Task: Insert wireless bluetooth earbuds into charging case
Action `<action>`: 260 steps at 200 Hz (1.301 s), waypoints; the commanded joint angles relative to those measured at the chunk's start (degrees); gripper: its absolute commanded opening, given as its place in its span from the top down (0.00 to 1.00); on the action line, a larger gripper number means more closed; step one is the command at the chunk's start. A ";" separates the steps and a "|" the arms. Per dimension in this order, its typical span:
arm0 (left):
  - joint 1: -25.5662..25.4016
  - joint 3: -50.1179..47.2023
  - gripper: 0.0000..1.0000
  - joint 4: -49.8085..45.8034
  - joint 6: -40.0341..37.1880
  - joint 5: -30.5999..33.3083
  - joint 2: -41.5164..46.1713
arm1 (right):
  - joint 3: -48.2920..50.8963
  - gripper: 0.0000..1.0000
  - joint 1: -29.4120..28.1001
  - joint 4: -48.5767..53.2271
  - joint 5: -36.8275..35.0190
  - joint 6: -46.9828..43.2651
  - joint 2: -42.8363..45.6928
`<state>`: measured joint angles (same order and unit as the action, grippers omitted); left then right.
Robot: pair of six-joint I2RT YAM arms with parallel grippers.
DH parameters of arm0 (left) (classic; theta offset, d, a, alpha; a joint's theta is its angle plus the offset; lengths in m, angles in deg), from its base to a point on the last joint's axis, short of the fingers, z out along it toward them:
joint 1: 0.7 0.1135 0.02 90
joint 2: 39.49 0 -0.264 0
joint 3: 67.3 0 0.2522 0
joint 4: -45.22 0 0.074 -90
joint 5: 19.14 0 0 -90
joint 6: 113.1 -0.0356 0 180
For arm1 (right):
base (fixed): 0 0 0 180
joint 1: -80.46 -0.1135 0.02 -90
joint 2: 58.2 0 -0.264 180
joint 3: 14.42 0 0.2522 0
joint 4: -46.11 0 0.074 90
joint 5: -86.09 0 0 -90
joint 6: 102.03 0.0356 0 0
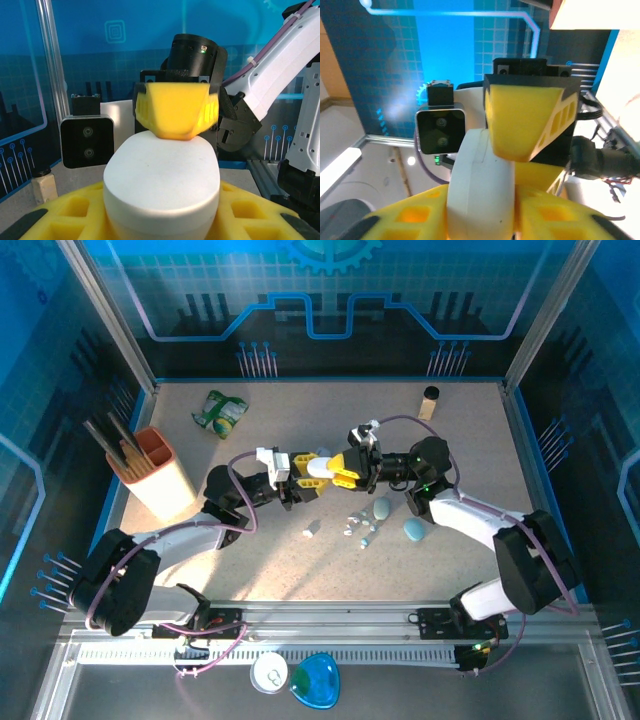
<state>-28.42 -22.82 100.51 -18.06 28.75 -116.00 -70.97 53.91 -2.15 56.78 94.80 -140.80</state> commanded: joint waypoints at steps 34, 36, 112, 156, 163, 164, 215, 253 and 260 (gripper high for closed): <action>-0.48 0.73 0.65 -2.55 -0.54 -2.27 2.01 | -1.60 0.35 4.54 18.40 0.60 -14.85 4.70; -0.46 0.67 0.65 -2.73 -0.53 -2.27 2.08 | -1.73 0.35 4.74 19.21 0.62 -15.52 4.88; -0.34 0.53 0.64 -13.51 -1.07 -0.86 6.28 | -16.54 0.22 11.97 69.07 -4.66 -70.33 11.43; -0.41 0.92 0.65 -13.94 1.78 -2.13 6.37 | -25.38 0.07 8.13 85.78 -12.22 -102.63 13.76; -0.44 0.92 0.65 -13.86 1.99 -2.24 6.41 | -26.19 0.05 6.49 87.47 -13.32 -107.71 14.12; -0.47 0.88 0.65 -13.86 1.99 -2.26 6.44 | -26.29 0.05 6.28 87.75 -13.40 -108.32 14.18; -0.44 1.17 0.66 -14.28 1.56 -2.89 6.27 | -30.99 0.00 -2.36 95.24 -19.55 -127.08 11.19; -0.56 1.38 0.66 -13.91 1.41 -3.56 5.94 | -34.47 0.00 -6.10 99.37 -26.45 -133.06 6.81; -0.56 1.46 0.66 -13.79 1.39 -3.73 5.76 | -34.64 0.00 -6.36 98.97 -27.35 -133.13 6.22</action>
<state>-28.62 -22.82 85.72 -17.01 27.29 -111.00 -103.25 49.37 92.49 34.99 -31.43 -132.63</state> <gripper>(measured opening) 0.371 0.998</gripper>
